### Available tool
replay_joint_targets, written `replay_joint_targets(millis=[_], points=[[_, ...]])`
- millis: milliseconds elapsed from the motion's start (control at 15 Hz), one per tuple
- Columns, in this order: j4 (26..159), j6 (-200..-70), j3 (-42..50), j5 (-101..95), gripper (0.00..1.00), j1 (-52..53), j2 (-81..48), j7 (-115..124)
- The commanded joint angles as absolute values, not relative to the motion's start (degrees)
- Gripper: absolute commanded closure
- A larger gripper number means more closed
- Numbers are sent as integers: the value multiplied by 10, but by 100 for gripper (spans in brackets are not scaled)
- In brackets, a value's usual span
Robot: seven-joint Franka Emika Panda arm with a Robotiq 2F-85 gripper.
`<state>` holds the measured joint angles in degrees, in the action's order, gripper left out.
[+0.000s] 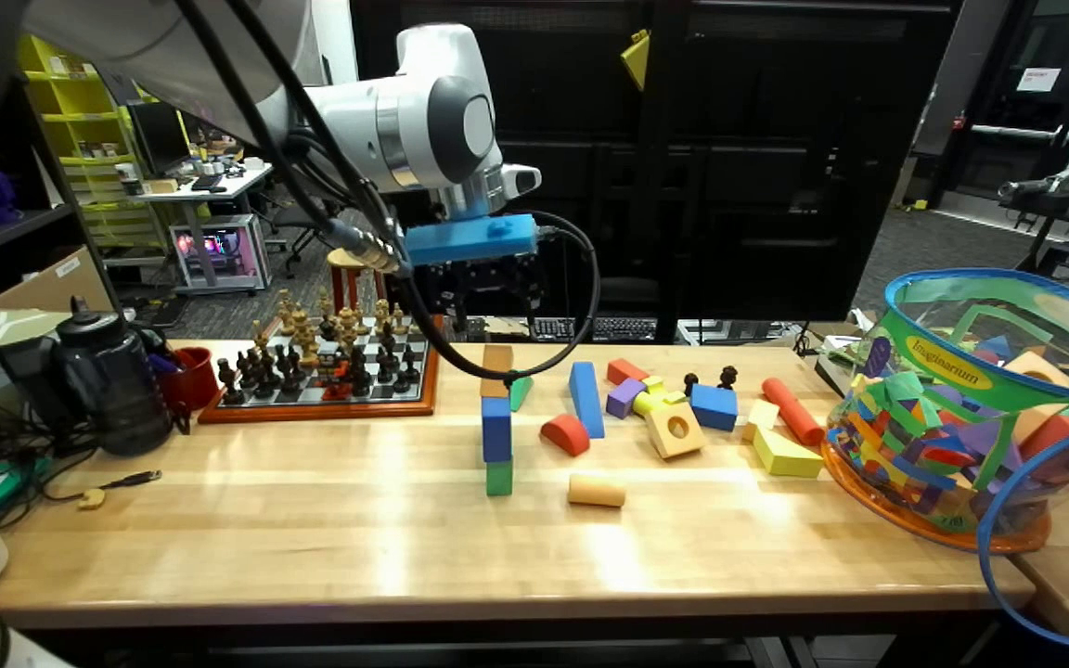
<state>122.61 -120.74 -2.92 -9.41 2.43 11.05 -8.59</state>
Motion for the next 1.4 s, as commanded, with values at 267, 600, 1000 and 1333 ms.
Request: replay_joint_targets(millis=[267, 600, 1000, 1333], points=[[1266, -1262, -22, -93, 0, 21, 164, -64], [1293, -1306, -9, -85, 0, 18, 182, -69], [1327, -1360, 10, -67, 0, 16, 201, -82], [1347, -1399, 23, -45, 0, 15, 215, -80]])
